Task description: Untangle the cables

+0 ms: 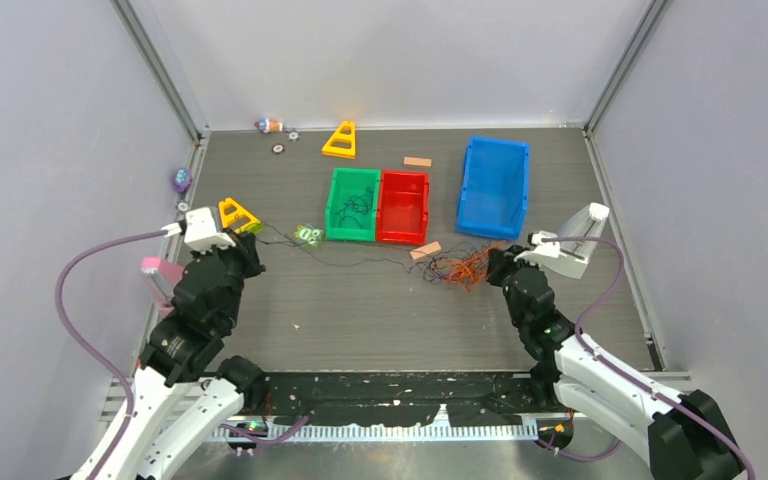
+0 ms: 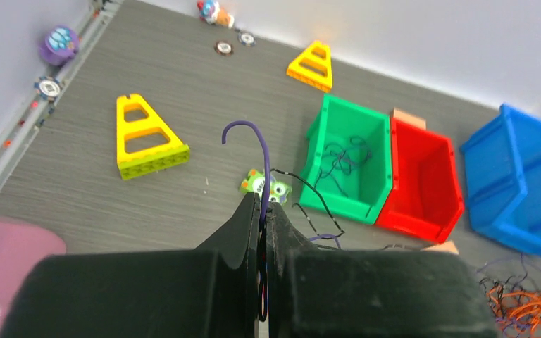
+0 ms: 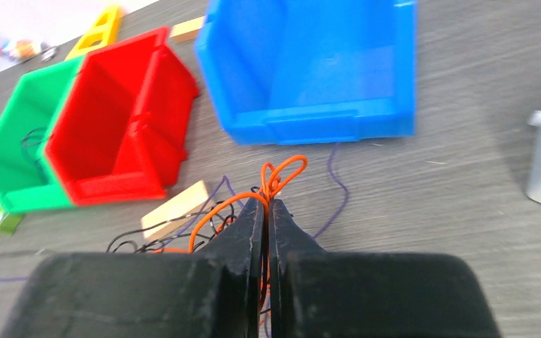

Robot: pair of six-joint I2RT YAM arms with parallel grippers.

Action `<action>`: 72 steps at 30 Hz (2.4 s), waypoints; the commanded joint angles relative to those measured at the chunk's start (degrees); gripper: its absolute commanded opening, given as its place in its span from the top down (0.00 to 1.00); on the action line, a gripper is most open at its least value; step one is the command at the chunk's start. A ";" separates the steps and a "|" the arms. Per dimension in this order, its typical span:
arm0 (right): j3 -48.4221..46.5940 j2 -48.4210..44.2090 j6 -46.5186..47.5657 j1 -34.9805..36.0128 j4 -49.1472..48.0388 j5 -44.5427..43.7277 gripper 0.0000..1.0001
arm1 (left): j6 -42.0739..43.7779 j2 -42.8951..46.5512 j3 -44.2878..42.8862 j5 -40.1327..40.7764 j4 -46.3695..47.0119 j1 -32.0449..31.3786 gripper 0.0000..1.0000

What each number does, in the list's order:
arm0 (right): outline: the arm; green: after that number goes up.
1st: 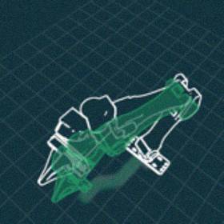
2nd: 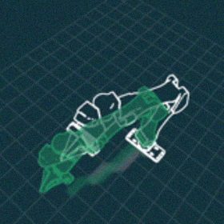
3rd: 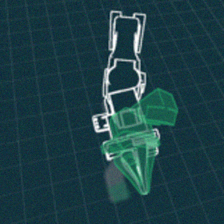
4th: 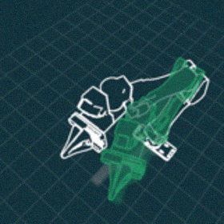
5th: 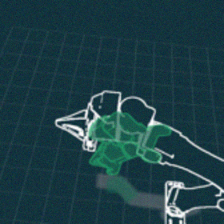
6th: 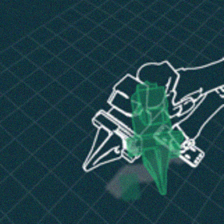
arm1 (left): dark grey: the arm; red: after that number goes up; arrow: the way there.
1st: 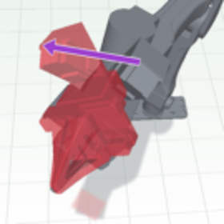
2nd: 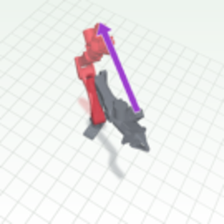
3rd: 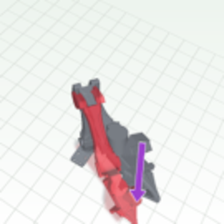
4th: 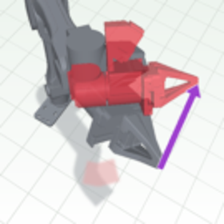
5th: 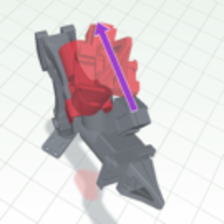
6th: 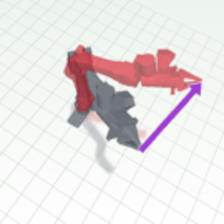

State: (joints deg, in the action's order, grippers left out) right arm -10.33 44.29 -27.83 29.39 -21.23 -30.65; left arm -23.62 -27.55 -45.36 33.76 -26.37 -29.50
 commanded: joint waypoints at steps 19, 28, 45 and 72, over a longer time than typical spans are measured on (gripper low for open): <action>-0.90 4.26 8.84 -0.21 -16.01 22.56 0.50 | 4.65 -17.68 1.91 -33.34 5.27 0.32 0.24; -7.40 9.36 12.18 -0.27 -9.04 25.21 0.19 | 5.00 -28.65 1.79 -42.76 8.90 -2.59 0.25; -24.18 34.22 6.60 -1.56 8.62 15.44 0.23 | 13.86 -39.17 -0.50 -39.71 11.63 -16.44 0.25; -22.37 34.74 4.15 -2.23 4.55 24.74 0.95 | 19.53 -67.38 -17.28 -29.10 18.55 -26.55 0.16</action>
State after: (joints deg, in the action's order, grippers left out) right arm -33.78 82.02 -22.92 27.24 -12.60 -7.33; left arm -6.31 -93.08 -58.96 -0.97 -11.64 -54.81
